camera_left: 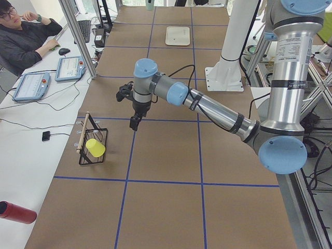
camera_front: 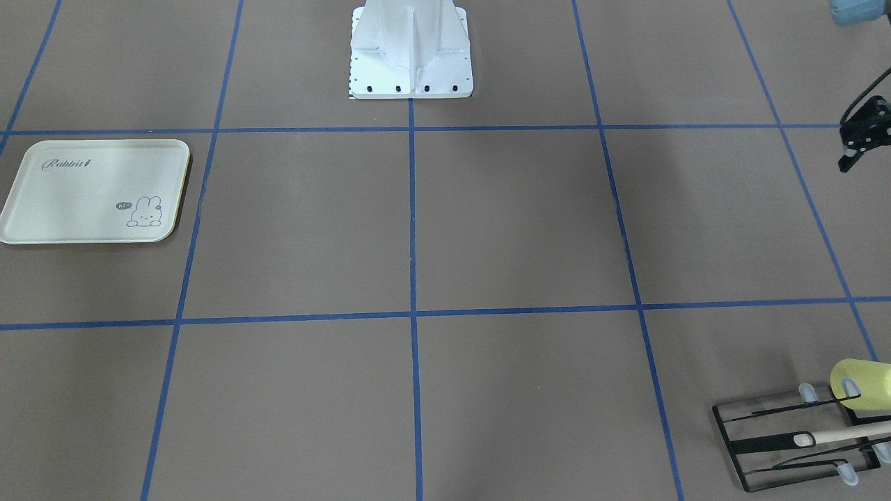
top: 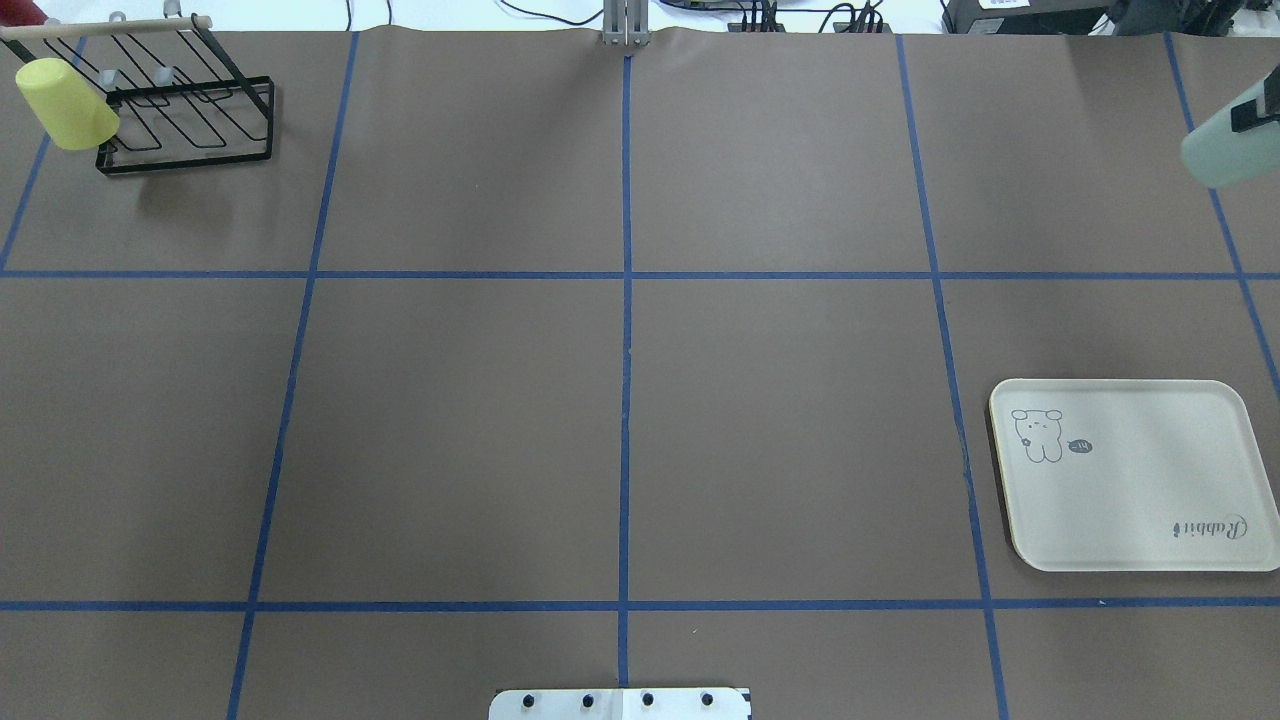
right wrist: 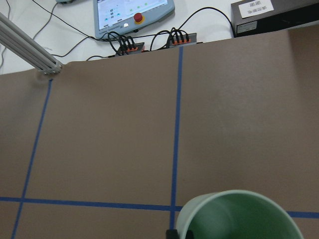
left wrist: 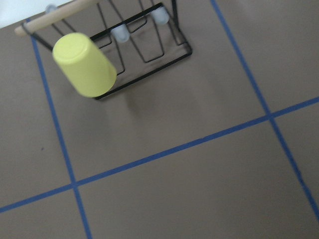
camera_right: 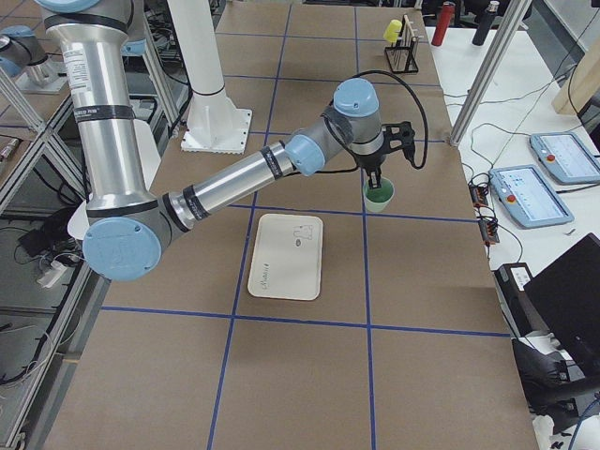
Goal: Left arm grabs green cup and hands to right arm on tray
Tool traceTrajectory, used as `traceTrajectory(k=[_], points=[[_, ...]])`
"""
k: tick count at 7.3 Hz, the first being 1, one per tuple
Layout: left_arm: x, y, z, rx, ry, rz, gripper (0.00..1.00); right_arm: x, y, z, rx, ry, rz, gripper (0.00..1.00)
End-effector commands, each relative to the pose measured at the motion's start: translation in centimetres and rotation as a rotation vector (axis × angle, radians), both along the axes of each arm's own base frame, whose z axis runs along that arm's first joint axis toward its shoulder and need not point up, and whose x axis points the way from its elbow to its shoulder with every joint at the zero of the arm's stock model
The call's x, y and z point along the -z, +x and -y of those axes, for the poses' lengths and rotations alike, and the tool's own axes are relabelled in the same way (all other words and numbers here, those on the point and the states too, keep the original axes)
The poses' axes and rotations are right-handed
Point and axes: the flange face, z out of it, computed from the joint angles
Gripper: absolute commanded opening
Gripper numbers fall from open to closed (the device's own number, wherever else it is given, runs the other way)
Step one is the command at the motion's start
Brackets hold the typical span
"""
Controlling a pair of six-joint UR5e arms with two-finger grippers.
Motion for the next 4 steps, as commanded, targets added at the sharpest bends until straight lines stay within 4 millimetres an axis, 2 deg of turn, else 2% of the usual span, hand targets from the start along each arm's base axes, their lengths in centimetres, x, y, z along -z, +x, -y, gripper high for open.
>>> traceTrajectory(k=[1,2,3,4], points=[[-10.7,-5.7,-0.1,0.042,-0.163,-0.030,1.00,-3.0,1.9,-0.4,0.070,0.004,-0.069,0.00],[-13.3,-7.7,-0.8,0.049,-0.189,-0.040,1.00,-3.8,2.0,-0.7,0.071,-0.008,-0.071,0.00],[-15.5,-9.3,-2.9,0.083,-0.237,-0.087,1.00,-4.3,2.0,-1.2,0.071,-0.019,-0.072,0.00],[-16.5,-10.1,-4.8,0.107,-0.264,-0.098,1.00,-5.4,2.1,-1.9,0.072,-0.042,-0.074,0.00]])
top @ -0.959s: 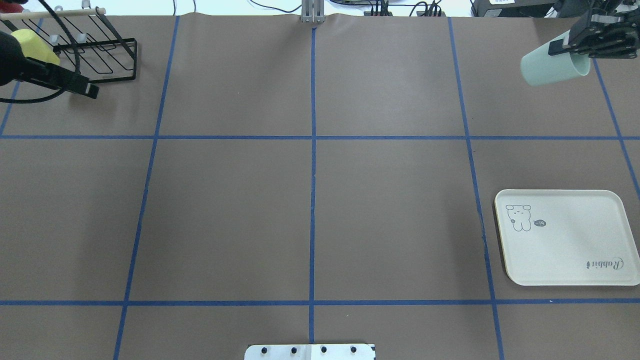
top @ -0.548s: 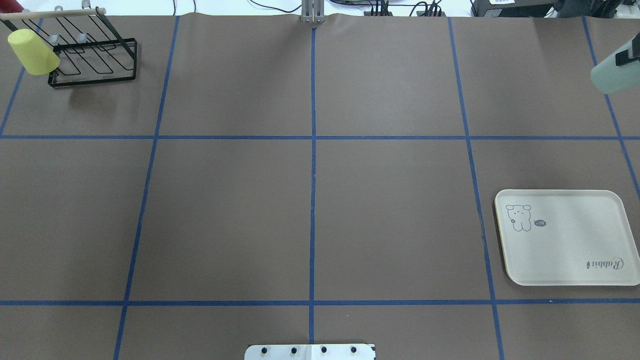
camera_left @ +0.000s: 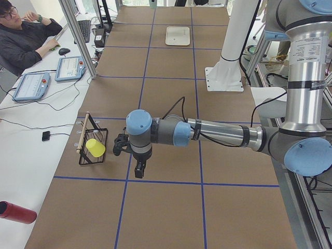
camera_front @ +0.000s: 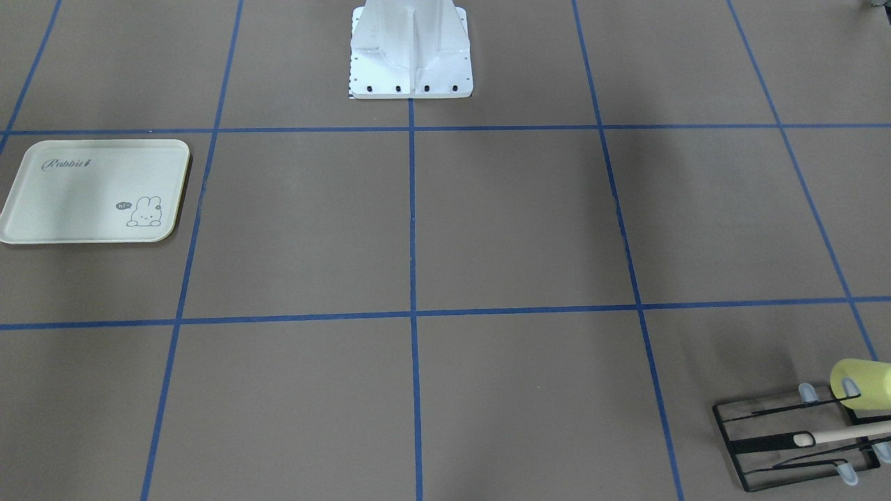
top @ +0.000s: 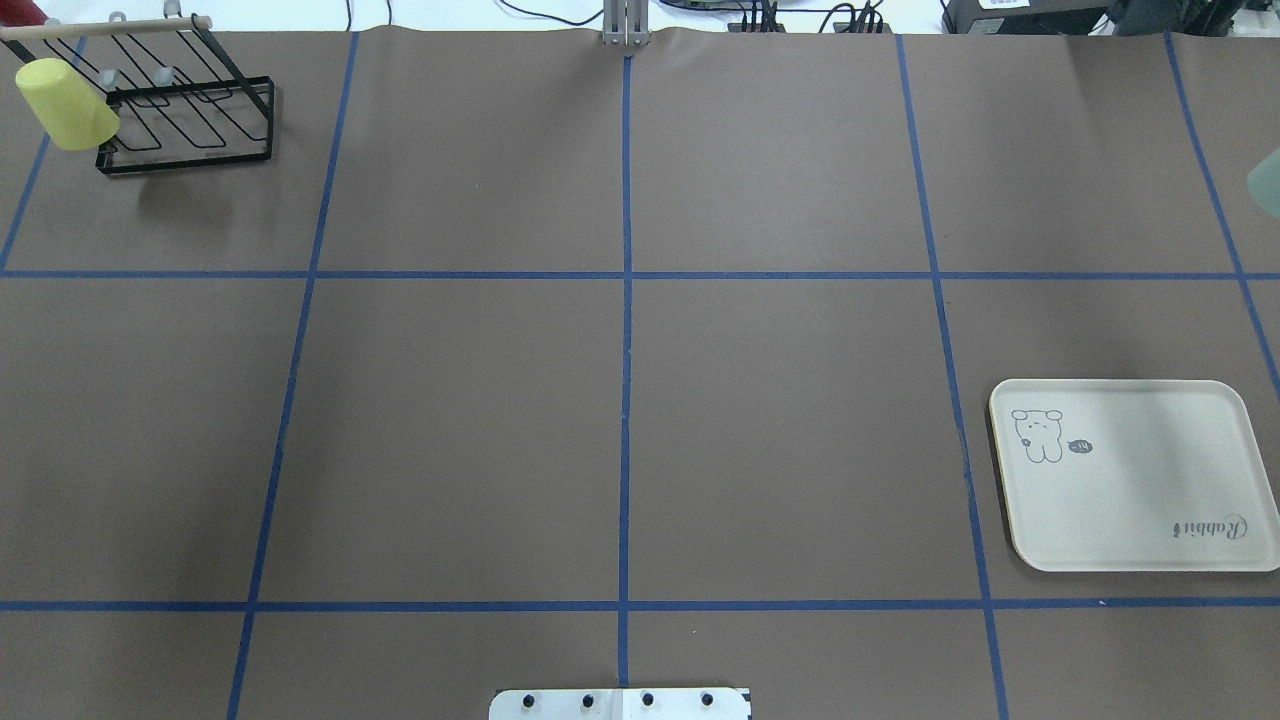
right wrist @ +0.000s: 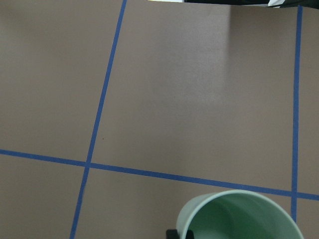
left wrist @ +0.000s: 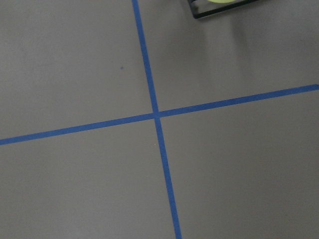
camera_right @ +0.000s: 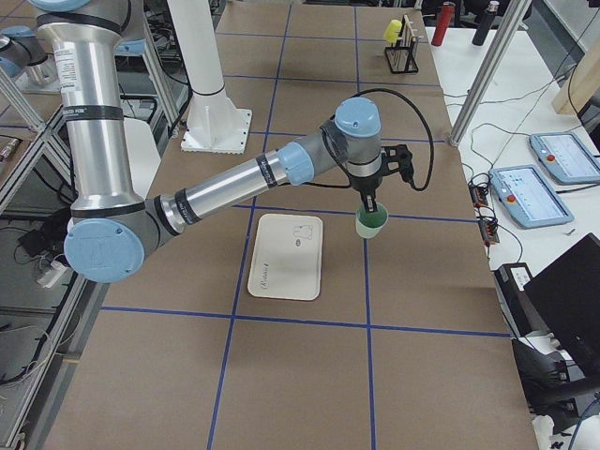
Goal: Left arm grabs green cup and hands to right arm on tray
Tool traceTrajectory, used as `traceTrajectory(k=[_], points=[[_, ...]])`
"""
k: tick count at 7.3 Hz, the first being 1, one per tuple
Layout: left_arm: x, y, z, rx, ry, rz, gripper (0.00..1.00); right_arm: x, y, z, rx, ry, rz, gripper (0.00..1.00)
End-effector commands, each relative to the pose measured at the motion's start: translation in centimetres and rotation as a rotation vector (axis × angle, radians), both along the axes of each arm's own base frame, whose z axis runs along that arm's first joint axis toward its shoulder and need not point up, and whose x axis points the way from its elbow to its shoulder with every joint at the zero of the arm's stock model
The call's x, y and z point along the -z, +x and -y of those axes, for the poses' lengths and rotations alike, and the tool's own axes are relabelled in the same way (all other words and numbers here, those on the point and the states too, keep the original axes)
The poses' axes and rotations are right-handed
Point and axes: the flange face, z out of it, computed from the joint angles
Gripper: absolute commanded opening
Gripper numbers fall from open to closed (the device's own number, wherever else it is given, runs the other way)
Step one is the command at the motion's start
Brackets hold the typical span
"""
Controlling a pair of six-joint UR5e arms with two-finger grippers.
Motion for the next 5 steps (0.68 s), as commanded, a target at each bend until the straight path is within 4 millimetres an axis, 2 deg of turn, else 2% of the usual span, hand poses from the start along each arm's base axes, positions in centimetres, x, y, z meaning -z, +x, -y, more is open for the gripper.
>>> traceTrajectory(k=[1,2,3,4,5], points=[[-2.0,-1.9,-3.5,0.047,-0.051,-0.027,1.00,-2.0,0.2,-2.0,0.001,-0.042,-0.006,0.00],[-1.7,-1.8,-4.9,0.066,-0.071,-0.024,1.00,-2.4,0.4,-3.8,-0.002,-0.055,-0.005,0.00],[-1.8,-1.7,-7.0,0.067,-0.078,-0.025,1.00,-2.4,-0.4,-4.8,0.013,-0.062,-0.005,0.00],[-1.4,-1.5,-8.3,0.059,-0.070,-0.022,1.00,-2.9,-1.8,-5.2,0.039,-0.067,-0.016,0.00],[-1.4,-1.4,-8.3,0.055,-0.067,-0.026,1.00,-2.8,-3.8,-5.5,0.063,-0.082,-0.014,0.00]])
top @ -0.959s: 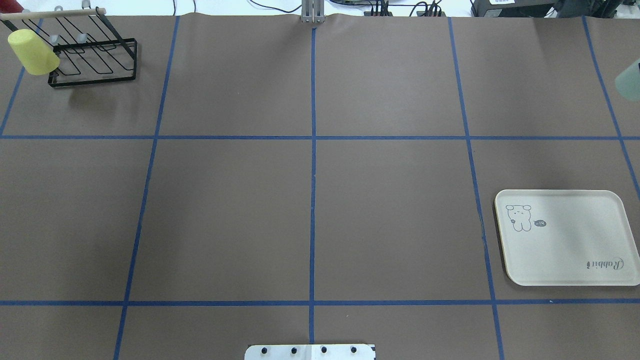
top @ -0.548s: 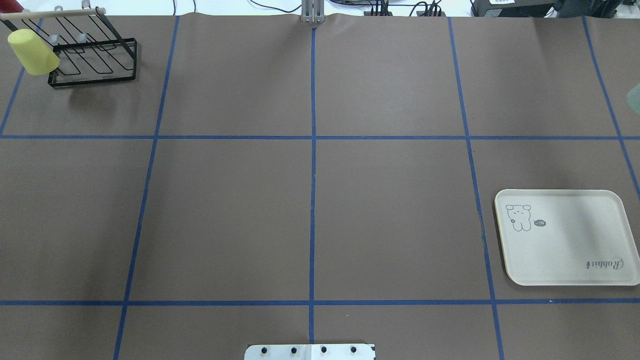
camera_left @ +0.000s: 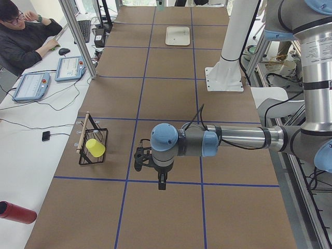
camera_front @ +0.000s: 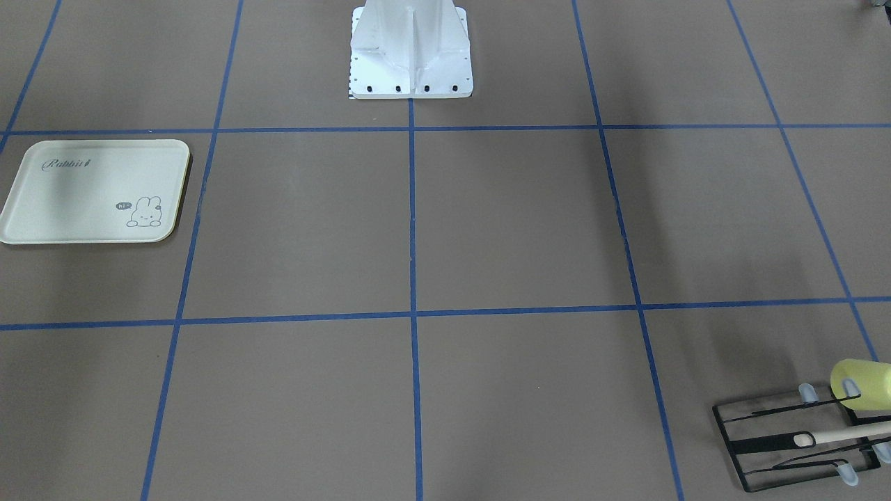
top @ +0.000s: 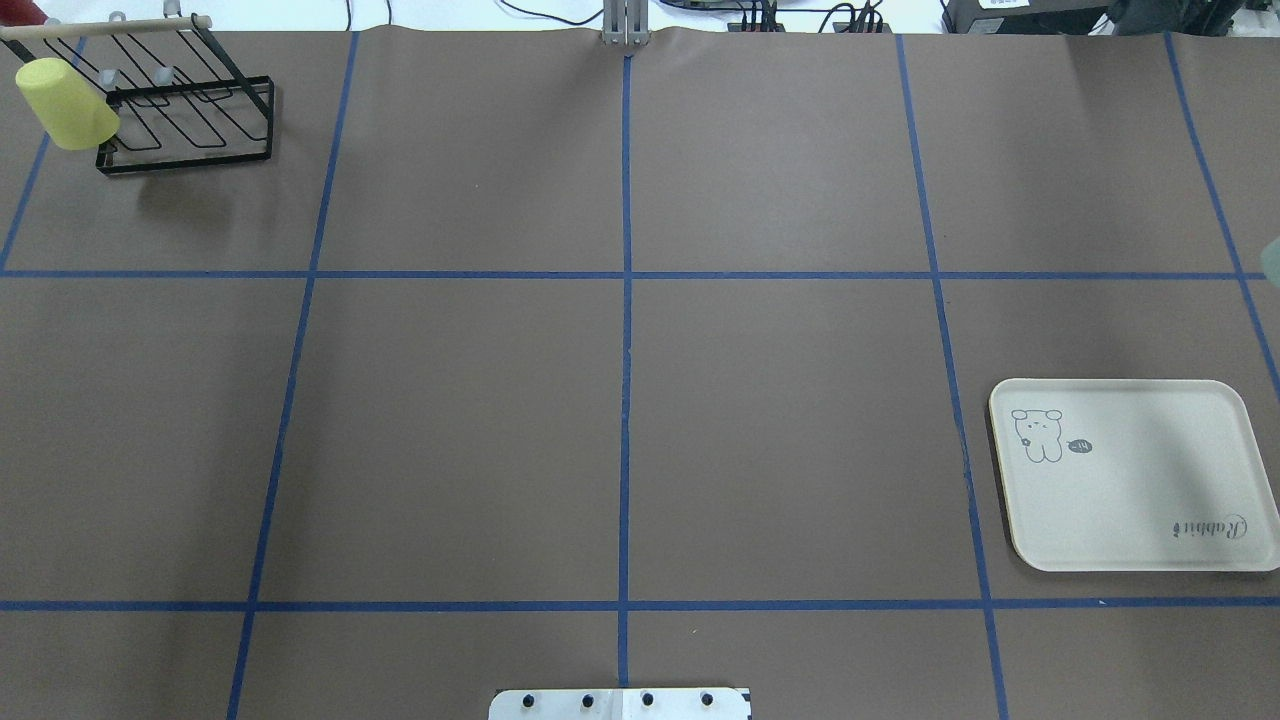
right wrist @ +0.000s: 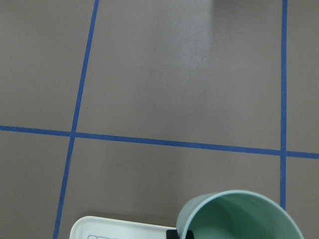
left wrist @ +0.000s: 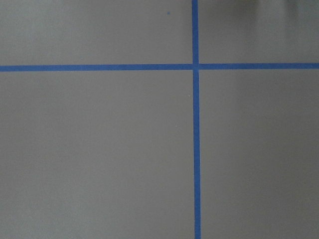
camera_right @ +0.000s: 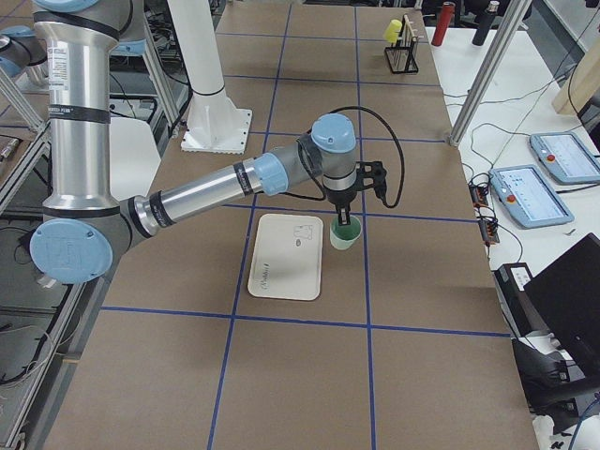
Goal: Left arm grabs green cup and hands to right arm on tray
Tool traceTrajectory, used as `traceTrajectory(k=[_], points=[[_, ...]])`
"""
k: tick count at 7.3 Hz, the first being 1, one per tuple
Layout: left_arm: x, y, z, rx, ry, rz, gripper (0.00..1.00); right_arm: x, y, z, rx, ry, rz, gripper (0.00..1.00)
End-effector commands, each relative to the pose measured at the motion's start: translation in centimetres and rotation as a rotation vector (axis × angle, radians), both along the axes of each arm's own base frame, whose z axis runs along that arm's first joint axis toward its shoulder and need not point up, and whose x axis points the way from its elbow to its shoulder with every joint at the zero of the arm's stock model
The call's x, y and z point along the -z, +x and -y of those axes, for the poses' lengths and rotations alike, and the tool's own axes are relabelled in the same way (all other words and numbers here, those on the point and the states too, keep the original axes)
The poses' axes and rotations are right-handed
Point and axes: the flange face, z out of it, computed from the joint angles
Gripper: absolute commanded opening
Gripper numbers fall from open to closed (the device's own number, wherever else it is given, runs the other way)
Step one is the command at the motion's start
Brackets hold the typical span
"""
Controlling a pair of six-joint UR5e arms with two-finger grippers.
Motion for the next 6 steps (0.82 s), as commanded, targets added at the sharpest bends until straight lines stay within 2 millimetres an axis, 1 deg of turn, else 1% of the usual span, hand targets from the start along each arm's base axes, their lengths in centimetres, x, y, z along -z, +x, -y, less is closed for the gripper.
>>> traceTrajectory(k=[1,2,3,4,5,6], points=[[0.2,0.1,-0.8,-0.004,0.004,-0.002,1.00,0.6,-4.4,-2.2,0.028,-0.028,-0.022,0.00],[0.3,0.2,-0.8,-0.006,0.006,-0.002,1.00,-0.2,-7.2,-4.1,0.010,-0.030,-0.057,0.00],[0.3,0.3,-0.7,-0.007,0.009,-0.002,1.00,-1.7,-9.9,-6.1,-0.035,-0.035,-0.075,0.00],[0.4,0.2,-0.6,-0.008,0.013,-0.002,1.00,-2.8,-12.0,-8.4,-0.077,-0.045,-0.066,0.00],[0.4,0.2,-0.6,-0.008,0.013,-0.002,1.00,-4.1,-13.6,-10.5,-0.091,-0.051,-0.080,0.00],[0.4,0.2,-0.6,-0.008,0.015,-0.002,1.00,-4.9,-15.1,-12.2,-0.110,-0.059,-0.092,0.00]])
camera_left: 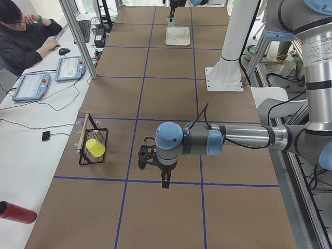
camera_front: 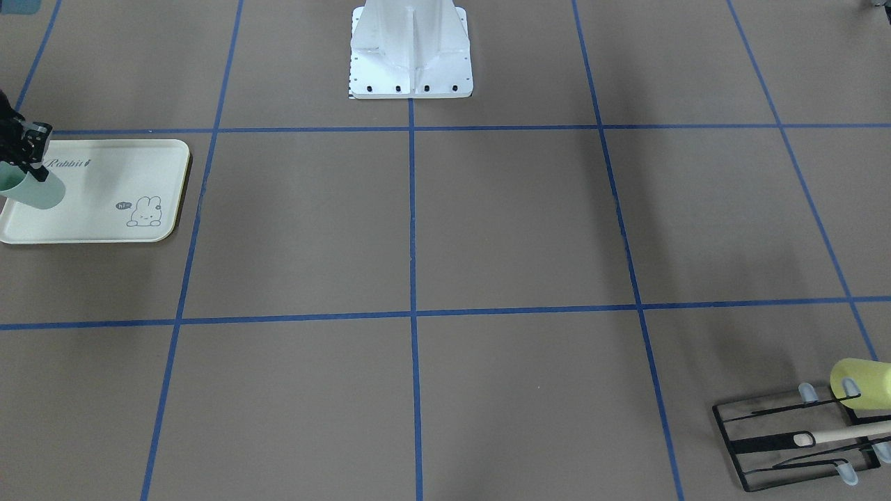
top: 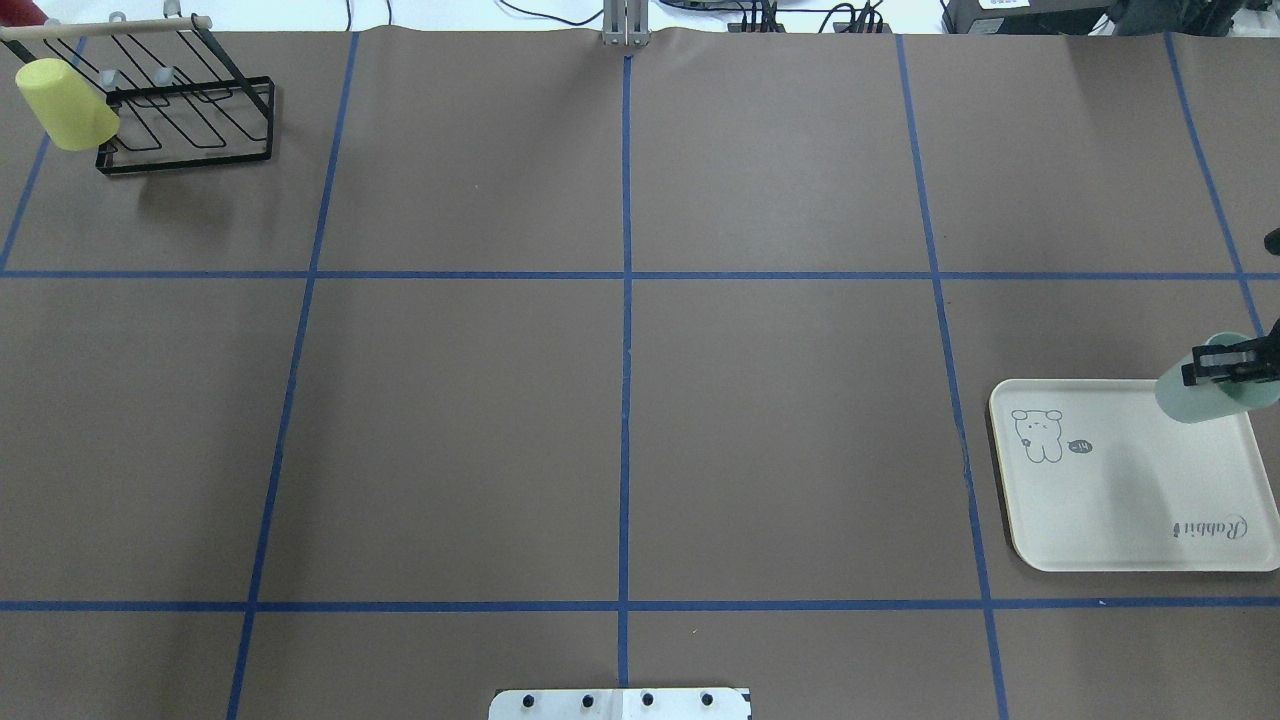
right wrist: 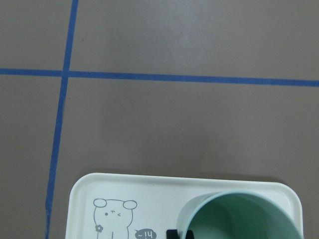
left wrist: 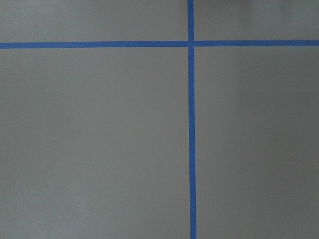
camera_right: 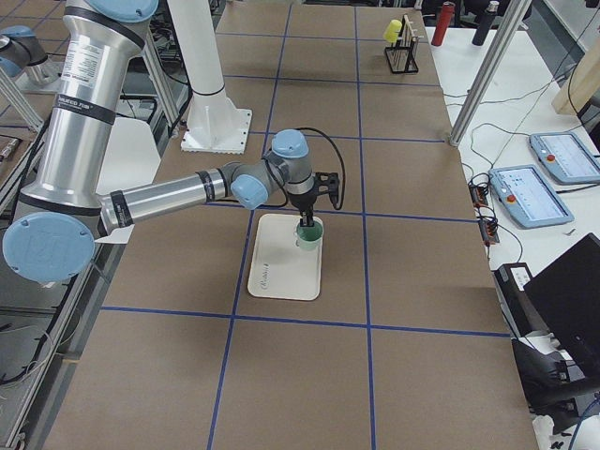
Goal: Left arm grabs green cup and hands to right arm on tray
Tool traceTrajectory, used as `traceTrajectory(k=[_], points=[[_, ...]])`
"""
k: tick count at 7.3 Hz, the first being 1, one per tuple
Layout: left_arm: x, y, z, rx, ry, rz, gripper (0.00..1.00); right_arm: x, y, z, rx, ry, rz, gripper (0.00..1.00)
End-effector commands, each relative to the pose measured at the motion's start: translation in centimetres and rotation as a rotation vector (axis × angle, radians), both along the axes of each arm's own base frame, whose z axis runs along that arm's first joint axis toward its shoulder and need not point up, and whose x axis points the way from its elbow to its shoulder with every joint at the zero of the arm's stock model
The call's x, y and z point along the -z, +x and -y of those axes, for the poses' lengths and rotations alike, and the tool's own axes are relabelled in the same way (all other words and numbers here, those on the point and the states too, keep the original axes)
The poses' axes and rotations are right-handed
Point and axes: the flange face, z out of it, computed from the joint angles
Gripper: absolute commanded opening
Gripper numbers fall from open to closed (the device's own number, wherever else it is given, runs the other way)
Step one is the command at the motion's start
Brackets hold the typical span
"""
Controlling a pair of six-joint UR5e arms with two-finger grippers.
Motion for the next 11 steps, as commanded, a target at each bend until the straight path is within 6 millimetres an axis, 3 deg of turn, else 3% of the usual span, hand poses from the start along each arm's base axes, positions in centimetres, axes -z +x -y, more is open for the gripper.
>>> traceTrajectory(k=[1,3,5,7,9,11], points=[[-0.1,0.0,-0.1,0.000,-0.001,0.000,1.00,-1.8,-3.7,-3.6,-0.049,-0.012,-0.040,0.00],[-0.1,0.0,-0.1,0.000,-0.001,0.000,1.00,-2.0,-7.9,-5.7,-0.096,-0.022,-0.070,0.00],[0.0,0.0,0.0,0.000,0.000,0.000,1.00,-2.1,-9.1,-6.5,-0.081,-0.024,-0.073,0.03],[0.0,0.0,0.0,0.000,0.000,0.000,1.00,-1.9,-9.4,-6.3,-0.081,-0.014,-0.071,0.99],[0.1,0.0,0.1,0.000,0.004,-0.001,1.00,-0.1,-9.2,-5.5,-0.088,0.012,-0.038,1.00],[0.1,0.0,0.2,0.000,0.005,-0.001,1.00,1.2,-4.9,-2.7,-0.061,0.031,0.005,1.00]])
